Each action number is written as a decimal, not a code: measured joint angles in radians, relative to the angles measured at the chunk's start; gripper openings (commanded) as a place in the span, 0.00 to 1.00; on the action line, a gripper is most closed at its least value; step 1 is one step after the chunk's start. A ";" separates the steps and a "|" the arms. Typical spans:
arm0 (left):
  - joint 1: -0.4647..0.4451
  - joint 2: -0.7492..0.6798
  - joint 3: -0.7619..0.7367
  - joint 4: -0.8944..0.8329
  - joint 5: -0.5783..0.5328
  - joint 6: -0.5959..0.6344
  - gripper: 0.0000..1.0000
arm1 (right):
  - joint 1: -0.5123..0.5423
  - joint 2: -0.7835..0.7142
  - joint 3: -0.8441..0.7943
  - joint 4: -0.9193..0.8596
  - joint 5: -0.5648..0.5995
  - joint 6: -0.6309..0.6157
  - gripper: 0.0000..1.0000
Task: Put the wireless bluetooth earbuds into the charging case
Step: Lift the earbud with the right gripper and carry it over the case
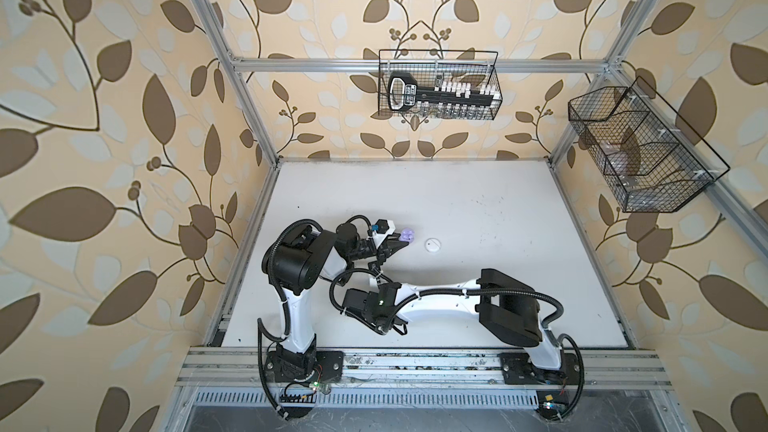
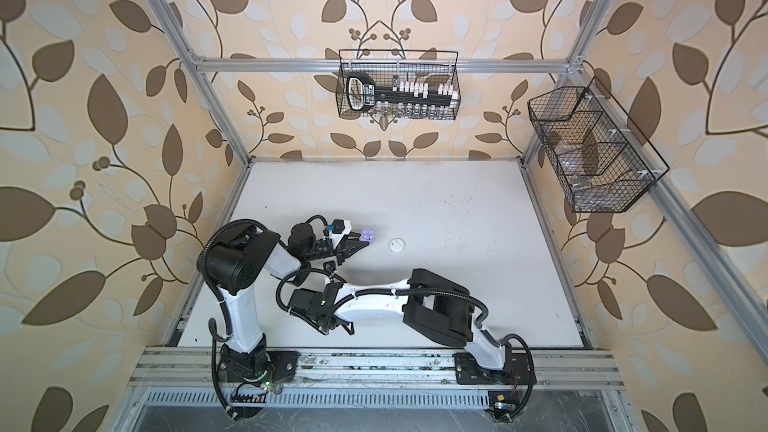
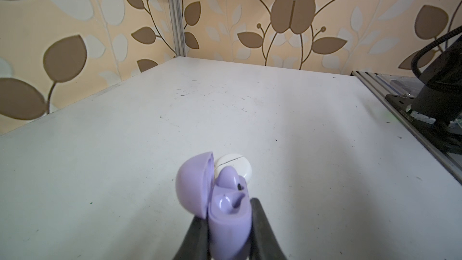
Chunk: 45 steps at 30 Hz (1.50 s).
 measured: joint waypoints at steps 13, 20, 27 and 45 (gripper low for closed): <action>0.000 0.000 0.000 0.000 0.000 0.000 0.13 | -0.046 -0.188 -0.181 0.148 0.079 0.020 0.18; 0.000 0.000 0.000 0.000 0.001 0.000 0.13 | -0.074 -0.299 -0.288 0.267 0.134 -0.003 0.18; 0.000 0.000 0.000 0.000 0.002 0.000 0.14 | -0.131 -0.394 -0.396 0.396 0.175 -0.061 0.18; 0.000 0.000 0.000 0.000 0.025 -0.023 0.14 | -0.278 -0.452 -0.452 0.665 0.159 -0.192 0.19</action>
